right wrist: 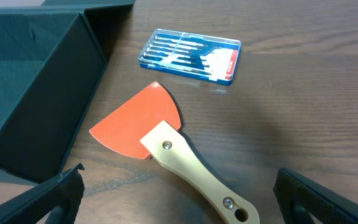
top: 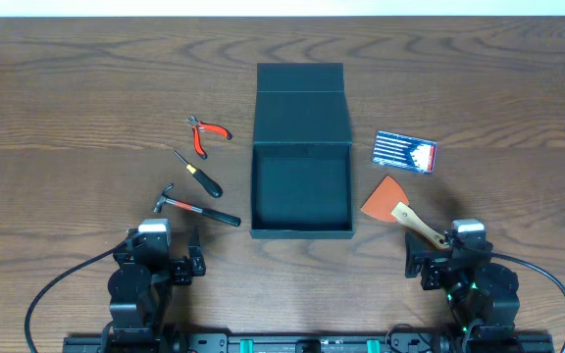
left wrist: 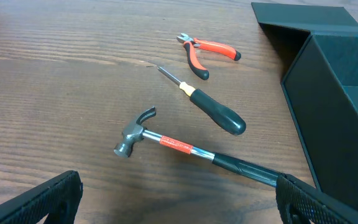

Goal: Pack container

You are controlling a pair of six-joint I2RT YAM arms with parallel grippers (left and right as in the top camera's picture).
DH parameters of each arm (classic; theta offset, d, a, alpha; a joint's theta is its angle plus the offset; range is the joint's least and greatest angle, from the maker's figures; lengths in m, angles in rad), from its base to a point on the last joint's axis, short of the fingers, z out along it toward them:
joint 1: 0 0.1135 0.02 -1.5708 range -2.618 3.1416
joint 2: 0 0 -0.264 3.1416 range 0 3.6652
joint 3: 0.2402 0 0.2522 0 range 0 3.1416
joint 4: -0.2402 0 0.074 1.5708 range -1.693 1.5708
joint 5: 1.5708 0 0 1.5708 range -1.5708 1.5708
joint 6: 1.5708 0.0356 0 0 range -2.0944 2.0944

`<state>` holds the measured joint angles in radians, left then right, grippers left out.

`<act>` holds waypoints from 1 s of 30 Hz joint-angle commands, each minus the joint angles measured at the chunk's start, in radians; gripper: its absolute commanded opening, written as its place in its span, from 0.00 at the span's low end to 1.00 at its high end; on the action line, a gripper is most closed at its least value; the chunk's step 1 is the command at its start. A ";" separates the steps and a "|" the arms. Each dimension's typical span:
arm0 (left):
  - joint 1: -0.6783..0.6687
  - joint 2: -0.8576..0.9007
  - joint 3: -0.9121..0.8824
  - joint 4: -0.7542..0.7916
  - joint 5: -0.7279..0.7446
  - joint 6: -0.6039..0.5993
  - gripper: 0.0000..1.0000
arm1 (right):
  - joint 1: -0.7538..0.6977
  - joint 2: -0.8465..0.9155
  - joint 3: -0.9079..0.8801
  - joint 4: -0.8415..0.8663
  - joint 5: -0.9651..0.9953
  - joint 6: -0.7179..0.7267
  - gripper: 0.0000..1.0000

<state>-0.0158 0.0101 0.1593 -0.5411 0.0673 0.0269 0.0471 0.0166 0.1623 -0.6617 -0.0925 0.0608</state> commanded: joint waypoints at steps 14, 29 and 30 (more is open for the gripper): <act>-0.001 -0.006 -0.013 0.004 -0.008 0.006 0.99 | -0.005 0.103 0.130 0.023 -0.022 0.013 0.99; -0.001 -0.006 -0.013 0.004 -0.008 0.006 0.99 | -0.005 0.636 0.674 -0.343 -0.138 -0.101 0.99; -0.001 -0.006 -0.013 0.004 -0.008 0.006 0.99 | -0.005 0.666 0.698 -0.378 -0.151 -0.121 0.99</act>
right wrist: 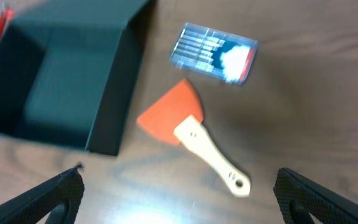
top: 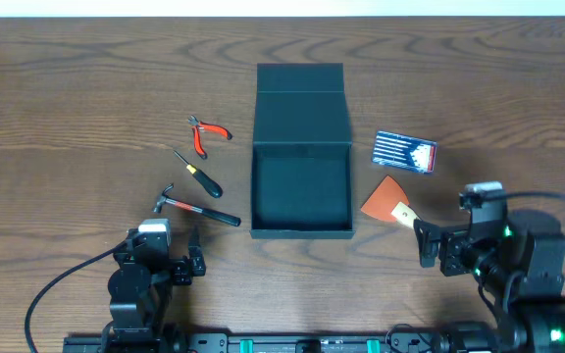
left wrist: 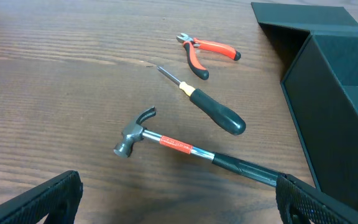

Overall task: Pack container
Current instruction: 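Reach the right gripper to the orange scraper and grasp its wooden handle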

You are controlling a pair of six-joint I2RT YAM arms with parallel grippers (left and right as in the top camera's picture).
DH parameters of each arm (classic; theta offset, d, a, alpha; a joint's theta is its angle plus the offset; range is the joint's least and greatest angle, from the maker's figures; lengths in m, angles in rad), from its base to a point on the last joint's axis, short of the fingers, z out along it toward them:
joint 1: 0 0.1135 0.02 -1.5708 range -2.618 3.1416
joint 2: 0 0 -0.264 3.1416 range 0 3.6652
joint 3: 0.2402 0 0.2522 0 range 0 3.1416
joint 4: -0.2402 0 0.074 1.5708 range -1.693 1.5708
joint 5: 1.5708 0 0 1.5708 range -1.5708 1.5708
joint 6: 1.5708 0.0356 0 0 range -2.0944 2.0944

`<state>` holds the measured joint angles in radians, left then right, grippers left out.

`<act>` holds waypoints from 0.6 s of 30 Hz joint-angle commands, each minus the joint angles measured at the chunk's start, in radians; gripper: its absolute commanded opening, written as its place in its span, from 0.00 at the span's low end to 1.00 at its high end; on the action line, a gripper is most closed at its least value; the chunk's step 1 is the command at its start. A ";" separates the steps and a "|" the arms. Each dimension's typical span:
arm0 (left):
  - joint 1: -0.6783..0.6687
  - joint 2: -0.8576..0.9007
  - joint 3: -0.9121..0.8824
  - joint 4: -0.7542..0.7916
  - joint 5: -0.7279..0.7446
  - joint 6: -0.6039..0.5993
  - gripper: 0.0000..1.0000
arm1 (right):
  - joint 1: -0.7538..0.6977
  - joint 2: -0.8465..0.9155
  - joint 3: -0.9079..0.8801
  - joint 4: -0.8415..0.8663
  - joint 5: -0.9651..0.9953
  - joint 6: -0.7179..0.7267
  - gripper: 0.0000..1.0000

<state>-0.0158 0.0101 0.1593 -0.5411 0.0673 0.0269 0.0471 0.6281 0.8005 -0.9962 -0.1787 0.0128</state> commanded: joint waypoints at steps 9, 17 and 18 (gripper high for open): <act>-0.001 -0.006 -0.013 0.004 -0.008 0.006 0.99 | -0.005 0.288 0.201 -0.225 -0.064 -0.152 0.99; -0.001 -0.006 -0.013 0.004 -0.008 0.006 0.99 | -0.009 0.462 0.301 -0.270 0.080 -0.177 0.99; -0.001 -0.006 -0.013 0.004 -0.008 0.006 0.99 | -0.009 0.476 0.301 -0.263 0.100 -0.186 0.99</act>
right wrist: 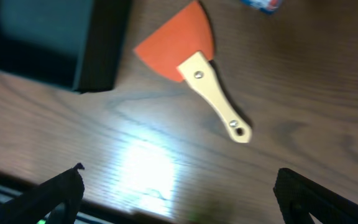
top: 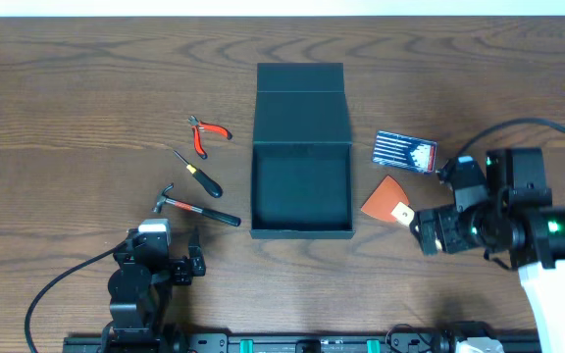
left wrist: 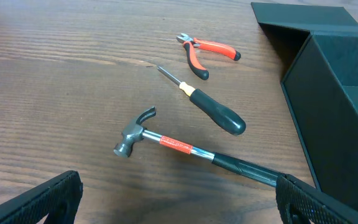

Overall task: Pack container
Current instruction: 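Reach the right gripper to the orange scraper and grasp its wooden handle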

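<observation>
An open black box (top: 301, 186) sits mid-table with its lid (top: 300, 103) folded back. To its left lie red pliers (top: 207, 134), a black-handled screwdriver (top: 200, 175) and a hammer (top: 196, 208). These also show in the left wrist view: pliers (left wrist: 205, 51), screwdriver (left wrist: 211, 110), hammer (left wrist: 185, 147). My left gripper (left wrist: 179, 202) rests open near the front edge. Right of the box are an orange scraper (top: 383, 199) and a blue tool case (top: 405, 151). My right gripper (top: 437, 204) hovers open just right of the scraper (right wrist: 194, 62), holding nothing.
The wooden table (top: 86, 88) carries only these items. The right arm's body (top: 542, 230) and its cable (top: 557, 137) reach over the right side. The box wall (right wrist: 98, 56) fills the top left of the right wrist view.
My right gripper has moved farther from the front edge and turned toward the scraper. In its view, the scraper now sits higher and the blue case is nearly out of frame. The left arm has not moved.
Both grippers rested open at the front edge, the right one close behind the scraper's handle. Then the right arm was raised and farther right, seeing box, scraper and case from above. Now it hovers open beside the scraper. No object has moved.
</observation>
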You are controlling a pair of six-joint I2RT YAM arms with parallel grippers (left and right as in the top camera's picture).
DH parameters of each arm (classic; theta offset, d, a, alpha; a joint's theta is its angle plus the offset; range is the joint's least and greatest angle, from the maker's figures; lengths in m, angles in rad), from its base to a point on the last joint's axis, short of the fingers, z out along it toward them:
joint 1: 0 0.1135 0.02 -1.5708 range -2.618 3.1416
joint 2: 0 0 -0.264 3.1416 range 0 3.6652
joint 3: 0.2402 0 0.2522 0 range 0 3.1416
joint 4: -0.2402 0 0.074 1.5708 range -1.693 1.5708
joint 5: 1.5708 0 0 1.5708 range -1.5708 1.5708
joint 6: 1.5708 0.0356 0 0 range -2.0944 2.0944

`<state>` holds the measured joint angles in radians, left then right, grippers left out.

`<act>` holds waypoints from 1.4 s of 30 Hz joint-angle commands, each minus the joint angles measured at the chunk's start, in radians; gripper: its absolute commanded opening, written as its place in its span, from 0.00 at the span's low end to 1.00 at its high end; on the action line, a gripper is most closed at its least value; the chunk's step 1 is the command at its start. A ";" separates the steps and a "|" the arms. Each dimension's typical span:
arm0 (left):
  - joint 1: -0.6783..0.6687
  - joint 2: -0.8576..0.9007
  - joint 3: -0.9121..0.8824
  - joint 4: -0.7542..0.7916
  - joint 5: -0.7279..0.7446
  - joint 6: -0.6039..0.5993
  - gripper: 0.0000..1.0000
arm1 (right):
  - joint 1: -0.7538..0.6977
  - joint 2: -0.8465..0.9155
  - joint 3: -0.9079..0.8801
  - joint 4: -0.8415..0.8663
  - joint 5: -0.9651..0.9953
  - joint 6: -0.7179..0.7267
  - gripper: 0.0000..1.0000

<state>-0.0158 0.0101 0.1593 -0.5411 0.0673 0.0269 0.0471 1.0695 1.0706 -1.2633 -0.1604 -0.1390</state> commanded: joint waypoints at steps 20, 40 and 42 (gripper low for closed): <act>-0.001 -0.006 -0.013 0.004 -0.008 0.006 0.99 | -0.009 0.269 -0.076 0.280 -0.023 -0.128 0.99; -0.001 -0.006 -0.013 0.004 -0.008 0.006 0.99 | 0.055 0.653 -0.098 0.374 0.067 -0.041 0.95; -0.001 -0.006 -0.013 0.004 -0.008 0.006 0.98 | 0.069 0.666 -0.098 0.383 0.077 -0.041 0.95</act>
<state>-0.0158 0.0101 0.1593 -0.5407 0.0673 0.0269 0.0917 1.7191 0.9745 -0.8886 -0.1001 -0.1902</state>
